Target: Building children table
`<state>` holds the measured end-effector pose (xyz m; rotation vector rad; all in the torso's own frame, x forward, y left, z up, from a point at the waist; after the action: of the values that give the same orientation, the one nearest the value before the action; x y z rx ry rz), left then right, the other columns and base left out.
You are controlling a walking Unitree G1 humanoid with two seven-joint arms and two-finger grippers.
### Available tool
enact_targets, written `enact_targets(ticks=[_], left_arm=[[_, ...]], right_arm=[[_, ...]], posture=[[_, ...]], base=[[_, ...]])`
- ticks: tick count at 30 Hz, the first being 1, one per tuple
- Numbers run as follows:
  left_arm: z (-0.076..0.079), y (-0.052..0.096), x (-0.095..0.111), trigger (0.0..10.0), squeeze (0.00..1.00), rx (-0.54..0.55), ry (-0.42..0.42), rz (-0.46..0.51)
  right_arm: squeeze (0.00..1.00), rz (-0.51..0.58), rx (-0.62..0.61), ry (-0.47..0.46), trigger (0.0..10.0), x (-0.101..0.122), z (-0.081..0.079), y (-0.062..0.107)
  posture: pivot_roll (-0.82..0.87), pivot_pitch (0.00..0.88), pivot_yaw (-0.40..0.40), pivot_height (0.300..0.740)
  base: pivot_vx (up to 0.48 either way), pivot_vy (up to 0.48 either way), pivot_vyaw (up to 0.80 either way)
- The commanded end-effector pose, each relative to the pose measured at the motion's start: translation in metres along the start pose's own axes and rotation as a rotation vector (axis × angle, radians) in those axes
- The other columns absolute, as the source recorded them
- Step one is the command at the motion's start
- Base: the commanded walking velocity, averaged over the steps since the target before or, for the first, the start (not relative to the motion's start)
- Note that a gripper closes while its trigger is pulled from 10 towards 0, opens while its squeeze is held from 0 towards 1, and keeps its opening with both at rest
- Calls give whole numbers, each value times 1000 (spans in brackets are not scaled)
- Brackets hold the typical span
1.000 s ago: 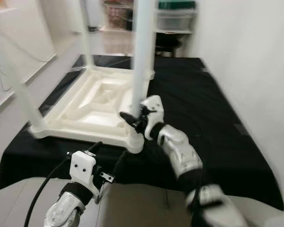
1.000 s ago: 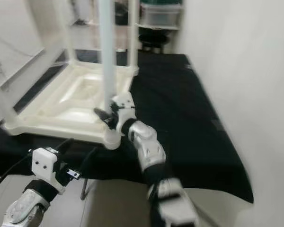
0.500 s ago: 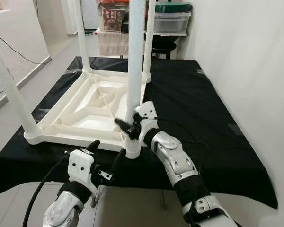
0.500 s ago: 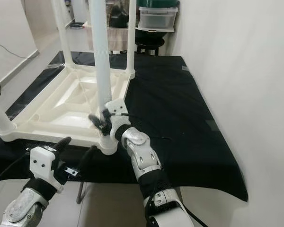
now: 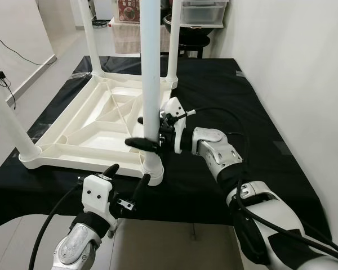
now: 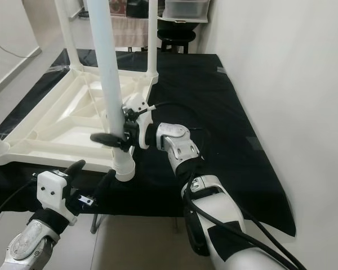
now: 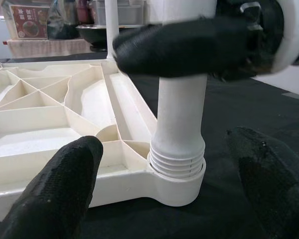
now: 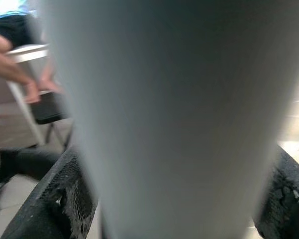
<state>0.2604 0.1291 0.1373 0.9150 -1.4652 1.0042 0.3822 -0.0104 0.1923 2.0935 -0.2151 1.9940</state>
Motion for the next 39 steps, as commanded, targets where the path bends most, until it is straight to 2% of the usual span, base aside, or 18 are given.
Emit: enact_targets(ticks=[1,3,4,14,17,19,20,21,23,24,25,29,32,33,34,35,36,39], left_arm=[[1,1,-4,10000,0,4,-5,-11],[1,1,-4,10000,0,4,-5,-11],[1,1,-4,10000,0,4,-5,-11],[1,2,-3,10000,0,-1,-1,-13],[2,3,-2,10000,0,-3,1,-12],[2,3,-2,10000,0,-3,1,-12],[2,3,-2,10000,0,-3,1,-11],[1,4,-1,10000,0,-2,-1,-11],[-2,6,0,10000,0,0,-2,-11],[-2,6,0,10000,0,0,-2,-11],[-3,6,-1,10000,0,-2,-6,-15],[-3,5,-3,10000,0,-9,-2,-21],[-2,4,-3,10000,0,-15,-3,-20],[-3,4,-3,10000,0,-6,-6,-19],[-3,4,-3,10000,0,-6,-6,-19],[-4,4,-3,10000,0,4,-6,-18],[-4,4,-3,10000,0,9,-7,-19],[-3,3,-4,10000,0,8,-9,-21]], right_arm=[[0,-13,42,-11,588,0,-2,1],[0,-13,42,-11,588,0,-2,1],[0,-21,42,-17,0,-1,-1,2],[0,-11,-8,-26,0,-10,8,14],[0,-46,-116,-12,0,-23,18,25],[0,-46,-116,-12,0,-23,18,25],[0,-75,-185,-12,0,-30,22,27],[0,6,-570,-125,0,-36,42,28],[0,-10,-710,-226,0,-67,10,21],[0,-10,-710,-226,0,-67,10,21],[0,-30,-690,-210,0,-74,-4,14],[0,-11,-666,-108,0,-66,2,11],[0,-26,-667,-141,0,-72,8,10],[0,-17,-658,-150,10000,-70,8,8],[0,-17,-658,-150,10000,-70,8,8],[110,-7,-635,-133,10000,-64,7,7],[1000,16,-602,-121,10000,-56,8,6],[1000,47,-526,-110,10000,-40,6,4]], posture=[[71,43,-68,740],[71,43,-68,740],[70,44,-67,740],[60,50,-57,740],[52,58,-58,740],[52,58,-58,740],[51,63,-61,740],[35,75,-62,740],[38,86,-48,740],[38,86,-48,740],[18,71,-29,740],[18,70,-32,740],[28,62,-42,740],[28,62,-42,740],[28,62,-42,740],[31,55,-40,740],[32,53,-41,740],[32,47,-42,740]], base=[[0,0,0],[0,0,0],[0,0,0],[0,0,0],[0,0,0],[0,0,0],[0,0,0],[0,0,0],[0,0,0],[0,0,0],[0,0,0],[0,0,0],[0,0,0],[0,0,0],[0,0,0],[0,0,0],[0,0,0],[0,0,0]])
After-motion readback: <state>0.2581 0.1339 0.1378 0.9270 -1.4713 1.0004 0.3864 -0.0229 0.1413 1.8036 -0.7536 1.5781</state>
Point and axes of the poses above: a point about 5 cm out from each wrist's last joint towards the gripper, its own y axis pointing back from the gripper into the wrist, its own x axis along the axis of the wrist's last joint, z = x × y, the point moved 4 cm from there along -y, pointing out of the wrist towards the gripper, and after that the axes turned 4 degrees about -y, right-handed, at the moved point
